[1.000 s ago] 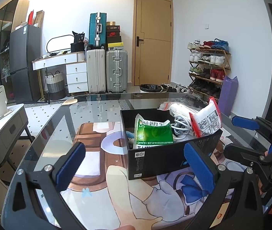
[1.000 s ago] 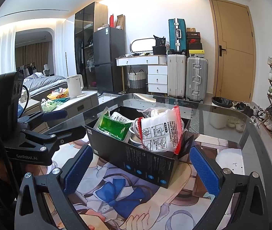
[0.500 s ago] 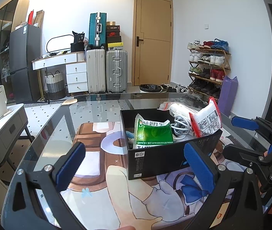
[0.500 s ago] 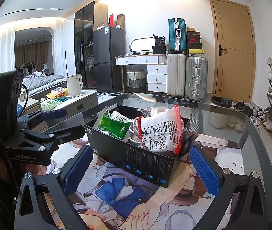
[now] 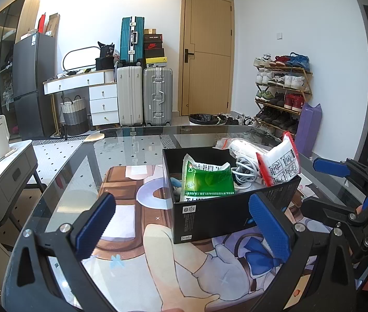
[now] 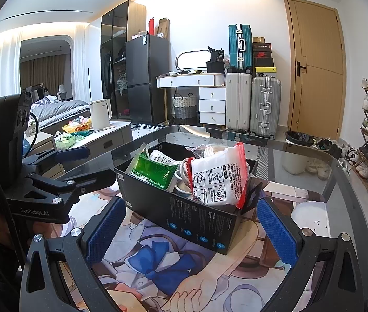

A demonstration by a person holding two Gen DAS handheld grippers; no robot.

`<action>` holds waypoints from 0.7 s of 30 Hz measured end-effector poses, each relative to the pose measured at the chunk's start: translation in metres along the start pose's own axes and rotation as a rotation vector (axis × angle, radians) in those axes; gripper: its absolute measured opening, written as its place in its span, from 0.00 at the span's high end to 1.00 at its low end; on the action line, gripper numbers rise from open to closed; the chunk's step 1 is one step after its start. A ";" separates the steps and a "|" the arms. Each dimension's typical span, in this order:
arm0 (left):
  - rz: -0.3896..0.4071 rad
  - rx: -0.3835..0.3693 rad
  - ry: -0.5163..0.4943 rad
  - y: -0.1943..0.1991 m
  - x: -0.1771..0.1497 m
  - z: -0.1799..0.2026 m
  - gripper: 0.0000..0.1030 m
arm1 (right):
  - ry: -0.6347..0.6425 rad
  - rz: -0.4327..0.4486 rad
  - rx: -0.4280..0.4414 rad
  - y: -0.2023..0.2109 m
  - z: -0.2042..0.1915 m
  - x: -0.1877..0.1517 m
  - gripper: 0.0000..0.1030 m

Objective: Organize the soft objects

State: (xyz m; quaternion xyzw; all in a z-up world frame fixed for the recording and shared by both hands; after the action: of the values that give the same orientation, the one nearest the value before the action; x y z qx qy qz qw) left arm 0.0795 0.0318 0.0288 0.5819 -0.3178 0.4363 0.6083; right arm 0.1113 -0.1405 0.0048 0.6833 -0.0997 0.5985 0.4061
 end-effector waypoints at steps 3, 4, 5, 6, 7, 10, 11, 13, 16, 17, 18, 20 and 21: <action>0.001 0.000 0.001 0.000 0.000 0.000 0.00 | 0.001 0.001 0.001 0.000 0.000 0.000 0.01; 0.001 0.000 0.000 0.000 0.000 0.000 0.00 | 0.001 0.001 0.001 0.000 0.000 0.000 0.01; -0.001 0.001 0.000 0.000 0.000 0.000 0.00 | 0.001 0.000 0.000 0.000 0.000 0.000 0.01; -0.002 0.001 0.000 0.000 0.000 0.000 0.00 | 0.001 0.001 0.001 0.000 0.000 0.000 0.01; -0.001 0.001 0.000 0.001 0.000 0.000 0.00 | 0.000 0.000 0.001 0.000 0.000 0.000 0.01; 0.000 0.000 0.001 0.000 0.000 0.000 0.00 | 0.001 0.001 0.001 0.000 0.000 0.000 0.01; 0.000 0.000 0.000 0.000 0.000 0.000 0.00 | 0.001 0.000 0.001 0.000 0.000 0.000 0.01; -0.001 0.000 0.000 0.000 0.000 0.000 0.00 | 0.000 0.000 -0.002 0.000 0.000 0.000 0.01; 0.000 0.000 0.000 0.000 0.001 -0.001 0.00 | -0.002 0.000 -0.003 0.001 0.001 -0.001 0.01; 0.000 0.000 0.001 0.000 0.001 -0.001 0.00 | -0.002 0.001 -0.003 0.001 0.001 -0.001 0.01; -0.001 0.000 0.000 0.000 0.001 0.000 0.00 | -0.001 -0.001 -0.002 0.001 0.001 -0.001 0.01; -0.001 0.002 0.001 0.001 0.001 0.000 0.00 | -0.003 -0.004 -0.004 0.000 0.001 -0.001 0.01; -0.001 0.001 0.003 0.000 -0.001 0.000 0.00 | -0.004 -0.005 -0.004 0.000 0.002 -0.001 0.01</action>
State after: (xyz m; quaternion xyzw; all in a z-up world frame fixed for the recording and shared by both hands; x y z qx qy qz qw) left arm 0.0789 0.0319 0.0284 0.5817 -0.3164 0.4369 0.6088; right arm 0.1122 -0.1423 0.0037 0.6838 -0.1000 0.5962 0.4086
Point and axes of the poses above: each gripper's, at about its wrist camera, not at the fingertips, and y roughly against the way its jaws point, z to its right, x to its top, the point moved 1 cm from there along -y, roughly the way its jaws point, and after that the axes turned 5 degrees about y, right-handed, at the moved point
